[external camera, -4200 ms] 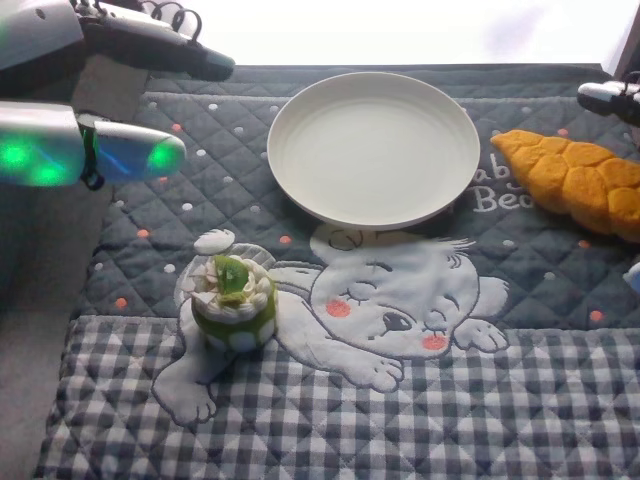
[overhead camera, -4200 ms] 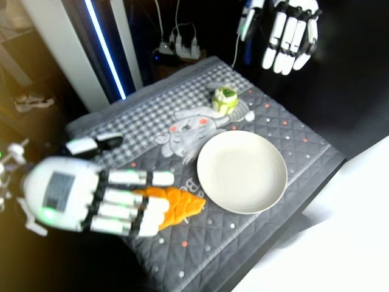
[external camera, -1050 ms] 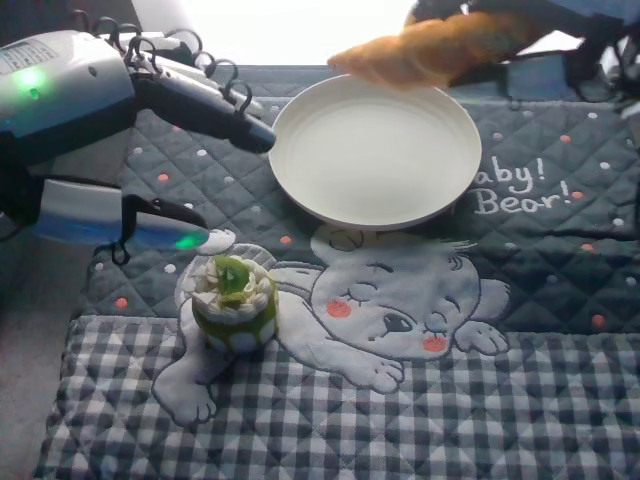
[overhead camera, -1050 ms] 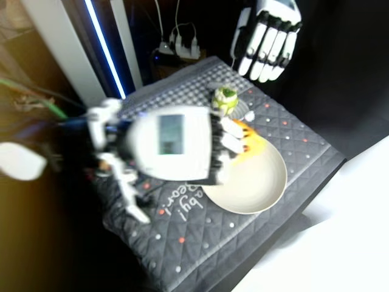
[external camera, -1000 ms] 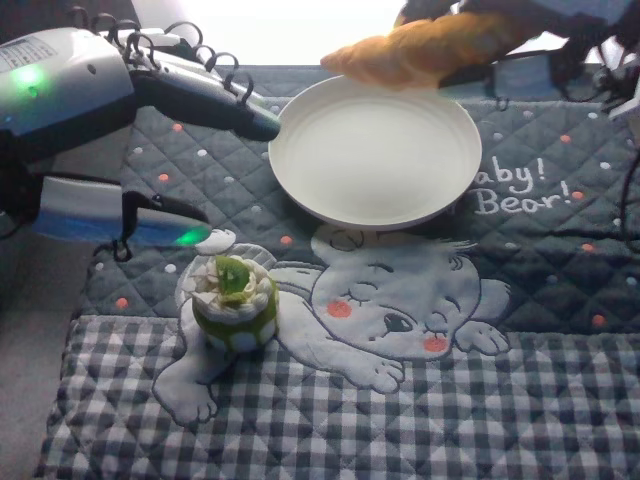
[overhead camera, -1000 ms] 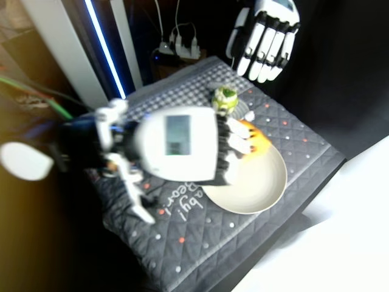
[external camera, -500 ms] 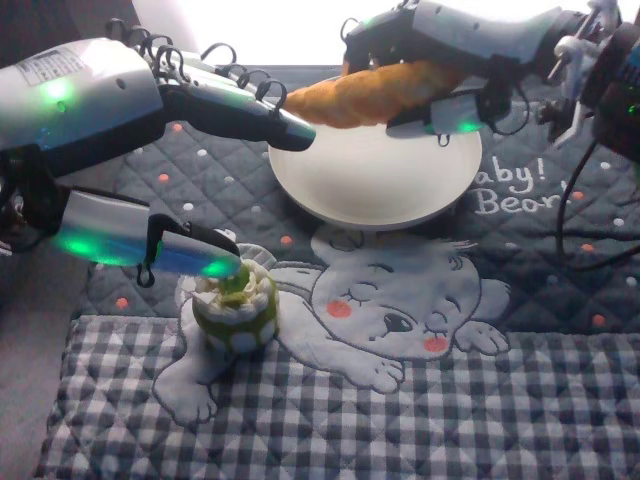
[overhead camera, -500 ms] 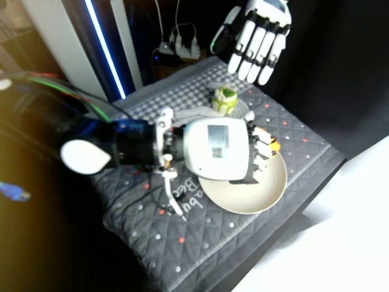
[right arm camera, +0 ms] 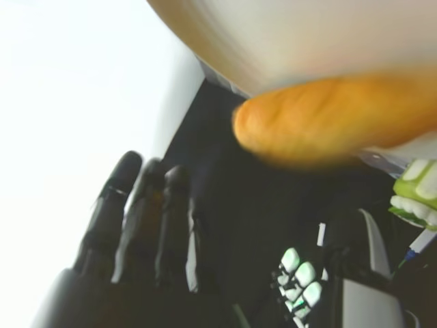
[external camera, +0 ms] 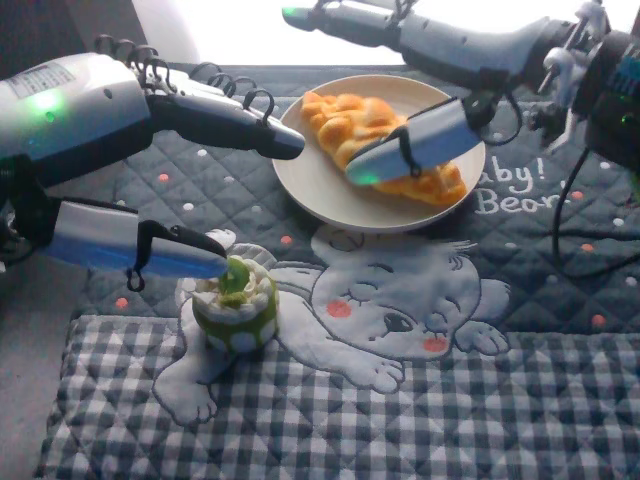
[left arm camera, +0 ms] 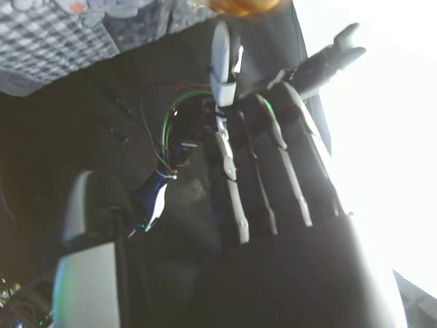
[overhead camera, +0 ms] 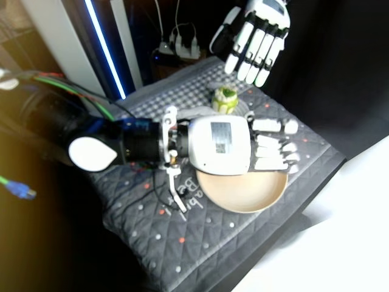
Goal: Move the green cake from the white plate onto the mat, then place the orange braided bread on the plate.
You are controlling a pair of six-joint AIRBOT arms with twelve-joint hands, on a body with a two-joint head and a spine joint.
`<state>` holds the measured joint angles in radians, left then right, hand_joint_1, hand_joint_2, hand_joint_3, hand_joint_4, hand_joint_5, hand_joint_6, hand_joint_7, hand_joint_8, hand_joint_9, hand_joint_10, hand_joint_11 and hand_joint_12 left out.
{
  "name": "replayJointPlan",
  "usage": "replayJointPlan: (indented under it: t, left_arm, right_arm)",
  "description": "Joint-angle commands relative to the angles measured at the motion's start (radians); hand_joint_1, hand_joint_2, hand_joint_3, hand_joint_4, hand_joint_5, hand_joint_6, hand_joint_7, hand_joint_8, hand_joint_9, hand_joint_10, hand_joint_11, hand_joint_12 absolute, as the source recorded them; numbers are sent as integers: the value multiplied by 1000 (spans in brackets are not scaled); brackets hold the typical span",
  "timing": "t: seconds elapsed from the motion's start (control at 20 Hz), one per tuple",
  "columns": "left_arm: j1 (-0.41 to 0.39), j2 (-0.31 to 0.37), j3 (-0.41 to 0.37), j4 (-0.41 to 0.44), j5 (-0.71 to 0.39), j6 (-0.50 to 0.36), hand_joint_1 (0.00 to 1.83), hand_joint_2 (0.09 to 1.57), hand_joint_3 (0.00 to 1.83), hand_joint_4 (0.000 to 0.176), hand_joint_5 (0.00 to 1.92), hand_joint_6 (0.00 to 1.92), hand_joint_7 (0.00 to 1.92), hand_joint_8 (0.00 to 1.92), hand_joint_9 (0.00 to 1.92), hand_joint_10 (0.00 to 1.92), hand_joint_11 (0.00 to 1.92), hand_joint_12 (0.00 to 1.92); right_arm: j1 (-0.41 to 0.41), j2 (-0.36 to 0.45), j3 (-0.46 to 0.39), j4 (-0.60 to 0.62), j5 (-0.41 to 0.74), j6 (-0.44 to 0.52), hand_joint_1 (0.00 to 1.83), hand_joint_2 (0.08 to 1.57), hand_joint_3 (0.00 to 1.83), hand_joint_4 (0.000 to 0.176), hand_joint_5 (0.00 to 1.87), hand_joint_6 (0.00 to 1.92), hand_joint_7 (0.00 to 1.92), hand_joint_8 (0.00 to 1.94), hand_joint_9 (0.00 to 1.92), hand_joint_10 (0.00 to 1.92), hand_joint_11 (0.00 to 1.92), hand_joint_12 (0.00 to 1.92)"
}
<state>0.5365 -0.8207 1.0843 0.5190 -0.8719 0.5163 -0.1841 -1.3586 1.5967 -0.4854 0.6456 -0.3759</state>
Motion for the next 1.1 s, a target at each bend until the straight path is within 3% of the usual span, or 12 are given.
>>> replayJointPlan:
  t: [0.0,0.3,0.35,0.45,0.5,0.55,0.7,0.8,0.85,0.9,0.95,1.05]
  left_arm:
    - [-4,9,4,-59,-124,-4,782,1040,13,99,569,10,544,2,582,2,513,152]
    - [12,36,2,-100,-162,-7,788,953,0,38,646,0,555,4,571,5,460,111]
    - [15,40,1,-107,-167,-6,765,955,1,10,618,0,587,15,610,20,493,125]
    - [33,51,1,-137,-178,1,706,972,9,0,529,0,567,3,604,12,478,120]
    - [42,55,1,-154,-191,10,808,961,2,23,573,19,565,2,571,4,464,114]
    - [51,61,-2,-170,-208,25,833,1010,5,23,594,10,556,0,554,1,460,109]
    - [68,80,-12,-207,-257,45,761,1010,0,58,456,0,417,0,461,0,436,89]
    - [86,93,-21,-230,-283,52,761,994,0,111,302,1,367,0,467,4,475,93]
    - [101,100,-28,-246,-300,60,749,1010,3,111,230,0,345,0,472,5,487,91]
    - [114,109,-36,-263,-315,75,776,967,0,144,199,0,293,0,459,0,487,88]
    - [124,116,-44,-278,-330,89,741,959,0,142,183,0,265,0,473,6,493,88]
    - [137,120,-47,-296,-354,99,854,982,1,99,335,7,463,10,622,13,568,83]
  right_arm:
    - [16,22,-7,30,108,1,554,799,0,176,0,0,0,0,0,0,0,0]
    - [15,151,-116,22,195,1,649,744,0,176,0,0,23,8,0,0,0,0]
    - [15,163,-128,21,206,1,615,753,0,176,0,0,4,1,0,0,0,0]
    - [15,206,-172,21,234,1,648,751,0,169,0,0,0,0,0,0,17,8]
    - [14,214,-178,21,250,1,683,720,0,175,0,0,2,1,6,2,89,43]
    - [14,222,-184,21,281,1,672,733,0,173,0,0,10,3,3,1,82,47]
    - [14,264,-225,25,315,1,577,761,0,176,0,0,0,0,0,0,0,0]
    - [3,292,-245,52,385,1,633,744,0,167,0,0,0,0,0,0,0,0]
    - [-36,299,-249,106,439,1,622,731,0,161,0,0,0,0,0,0,0,0]
    - [-71,304,-249,154,494,1,592,731,0,133,0,0,0,0,0,0,0,0]
    - [-94,308,-247,182,517,1,596,726,0,116,0,0,0,0,0,0,0,0]
    - [-128,309,-241,222,535,1,457,782,13,80,0,0,0,0,0,0,0,0]
